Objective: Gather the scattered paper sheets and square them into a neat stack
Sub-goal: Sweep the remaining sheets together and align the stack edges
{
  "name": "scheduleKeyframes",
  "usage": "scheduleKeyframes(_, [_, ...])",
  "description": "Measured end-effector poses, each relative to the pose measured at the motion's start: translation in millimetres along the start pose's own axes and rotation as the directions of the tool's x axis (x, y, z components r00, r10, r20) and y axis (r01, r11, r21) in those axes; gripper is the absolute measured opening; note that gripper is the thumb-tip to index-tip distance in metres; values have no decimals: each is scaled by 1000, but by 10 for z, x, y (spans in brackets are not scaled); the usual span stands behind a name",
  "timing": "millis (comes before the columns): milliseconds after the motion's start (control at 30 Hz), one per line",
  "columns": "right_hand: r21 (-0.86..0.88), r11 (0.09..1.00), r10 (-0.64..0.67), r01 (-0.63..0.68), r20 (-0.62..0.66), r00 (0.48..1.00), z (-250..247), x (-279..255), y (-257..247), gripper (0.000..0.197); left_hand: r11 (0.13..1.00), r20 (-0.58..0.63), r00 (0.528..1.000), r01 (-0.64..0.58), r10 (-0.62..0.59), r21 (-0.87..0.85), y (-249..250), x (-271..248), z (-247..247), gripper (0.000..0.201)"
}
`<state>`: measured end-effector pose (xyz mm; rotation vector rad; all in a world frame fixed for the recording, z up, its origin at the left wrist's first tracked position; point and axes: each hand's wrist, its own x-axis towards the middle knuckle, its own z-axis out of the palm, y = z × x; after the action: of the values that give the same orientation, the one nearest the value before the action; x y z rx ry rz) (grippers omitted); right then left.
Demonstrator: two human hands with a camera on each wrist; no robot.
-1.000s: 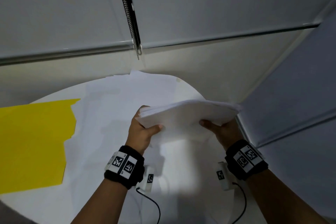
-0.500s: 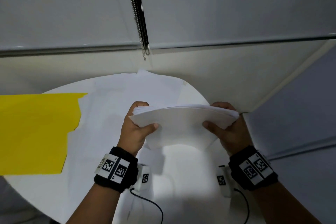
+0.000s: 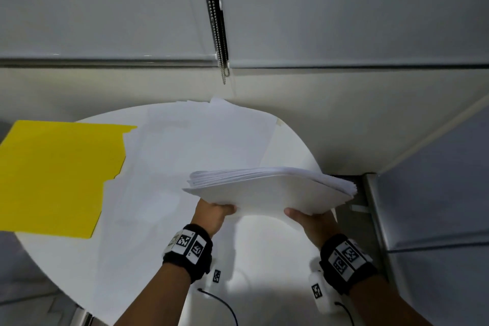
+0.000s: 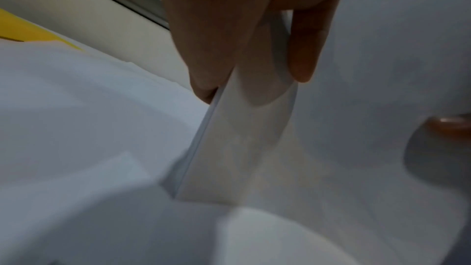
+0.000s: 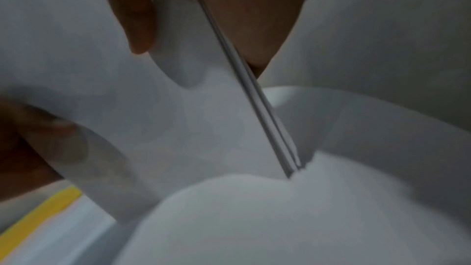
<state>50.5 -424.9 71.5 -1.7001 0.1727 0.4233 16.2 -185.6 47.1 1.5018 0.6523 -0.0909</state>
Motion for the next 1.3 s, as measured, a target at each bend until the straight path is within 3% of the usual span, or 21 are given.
scheduleKeyframes(133, [-20, 998, 58, -59, -47, 997, 3, 165, 159, 27, 997, 6, 1000, 25, -25, 77, 7, 14, 20, 41])
scheduleKeyframes(267, [22, 999, 37, -34, -121, 992, -10, 252, 191, 22, 980, 150, 989, -40, 11, 196, 45, -38, -16, 45])
scheduleKeyframes(333, [55, 996, 77, -70, -137, 988, -23, 276, 273, 22, 945, 192, 981, -27, -38, 327, -32, -73, -33, 51])
scheduleKeyframes(433, [69, 984, 177, -167, -168, 970, -63, 325, 480, 21, 820, 173, 975, 13, -137, 572, -290, -63, -190, 39])
scheduleKeyframes(533, [40, 957, 289, -286, -152, 945, -114, 312, 677, 20, 799, 66, 987, 79, -147, 596, -501, 53, -514, 6])
scheduleKeyframes(567, [17, 948, 318, -319, -146, 937, -132, 306, 735, 22, 783, -3, 993, 96, -119, 614, -501, 144, -648, 6])
scheduleKeyframes(667, [4, 923, 380, -384, -166, 910, -129, 305, 853, 39, 674, -176, 982, 91, 60, 733, -377, 524, -1053, 20])
scheduleKeyframes(733, [-27, 916, 390, -400, -172, 905, -123, 360, 915, 47, 616, -281, 938, 101, 203, 781, -295, 812, -1283, 32])
scheduleKeyframes(767, [-41, 913, 395, -407, -169, 903, -116, 386, 927, 48, 608, -337, 917, 147, 211, 780, -261, 938, -1374, 43])
scheduleKeyframes(900, [-64, 916, 379, -396, -187, 906, -85, 424, 942, 46, 516, -385, 923, 318, 25, 795, -196, 1308, -1507, 96])
scheduleKeyframes(1000, [-84, 912, 380, -400, -187, 906, -76, 421, 968, 47, 436, -360, 931, 349, -61, 829, -261, 1359, -1397, 110])
scheduleKeyframes(1100, [-79, 913, 382, -400, -179, 907, -104, 433, 986, 52, 438, -374, 928, 338, -4, 833, -270, 1287, -1241, 104])
scheduleKeyframes(1167, [-96, 914, 373, -394, -183, 910, -109, 439, 985, 46, 458, -389, 921, 334, 27, 824, -216, 1226, -1178, 90])
scheduleKeyframes(1300, [-97, 920, 356, -380, -199, 913, -106, 430, 998, 40, 560, -319, 948, 272, -14, 783, -145, 1172, -1128, 74])
